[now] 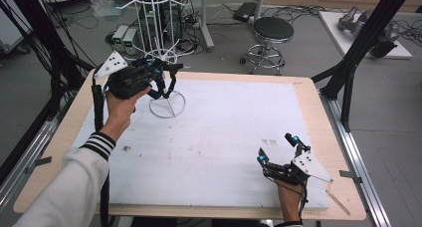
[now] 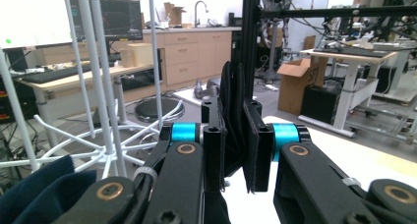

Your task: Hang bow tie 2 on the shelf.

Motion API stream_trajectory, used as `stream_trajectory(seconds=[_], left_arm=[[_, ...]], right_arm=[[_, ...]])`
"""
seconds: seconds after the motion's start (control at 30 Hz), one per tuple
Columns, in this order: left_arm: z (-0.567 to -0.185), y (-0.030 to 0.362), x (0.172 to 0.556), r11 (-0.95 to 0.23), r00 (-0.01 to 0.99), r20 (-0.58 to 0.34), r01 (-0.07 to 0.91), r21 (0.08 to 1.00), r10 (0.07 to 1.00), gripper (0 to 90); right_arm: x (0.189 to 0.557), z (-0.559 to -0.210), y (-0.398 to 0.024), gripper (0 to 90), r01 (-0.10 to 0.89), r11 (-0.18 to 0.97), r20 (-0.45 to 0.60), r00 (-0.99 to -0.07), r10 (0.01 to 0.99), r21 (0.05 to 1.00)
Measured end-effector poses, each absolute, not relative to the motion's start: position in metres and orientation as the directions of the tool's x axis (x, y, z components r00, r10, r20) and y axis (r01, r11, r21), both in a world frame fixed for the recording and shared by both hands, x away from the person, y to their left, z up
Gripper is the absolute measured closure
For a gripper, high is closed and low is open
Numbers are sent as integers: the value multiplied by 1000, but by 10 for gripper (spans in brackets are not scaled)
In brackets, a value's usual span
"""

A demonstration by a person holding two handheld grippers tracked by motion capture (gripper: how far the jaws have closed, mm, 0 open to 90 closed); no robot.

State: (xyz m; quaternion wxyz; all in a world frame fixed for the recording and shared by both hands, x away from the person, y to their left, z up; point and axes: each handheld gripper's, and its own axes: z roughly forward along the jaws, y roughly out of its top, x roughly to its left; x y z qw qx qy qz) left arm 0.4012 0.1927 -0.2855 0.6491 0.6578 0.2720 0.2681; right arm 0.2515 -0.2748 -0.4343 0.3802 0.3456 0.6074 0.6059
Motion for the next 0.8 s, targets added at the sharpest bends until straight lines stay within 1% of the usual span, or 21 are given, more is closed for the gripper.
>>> stream_trajectory(seconds=[0.1, 0.17, 0.37, 0.5, 0.67, 0.73, 0.8], left_arm=[[-286, 193, 402, -14, 696, 1, 13, 1000, 718, 809], [-287, 193, 403, -15, 688, 0, 16, 1000, 725, 809], [-288, 192, 405, -54, 666, 25, 22, 998, 745, 806], [-288, 192, 405, -76, 653, 42, 24, 997, 756, 803], [-287, 192, 405, -83, 645, 44, 29, 996, 763, 798], [-286, 190, 405, -99, 642, 58, 29, 995, 765, 786], [-286, 190, 405, -98, 638, 57, 29, 995, 768, 733]], right_arm=[[252, -439, -276, 7, -44, 19, -37, -463, 886, 999], [252, -440, -275, 7, -29, 26, -36, -464, 885, 999], [254, -444, -272, 7, -21, 39, -44, -466, 884, 999], [255, -453, -271, 7, 11, 61, -49, -461, 886, 998], [255, -453, -270, 7, 6, 65, -55, -458, 887, 998], [255, -453, -270, 7, 5, 67, -57, -458, 887, 998], [255, -454, -270, 7, 6, 65, -55, -457, 888, 998]])
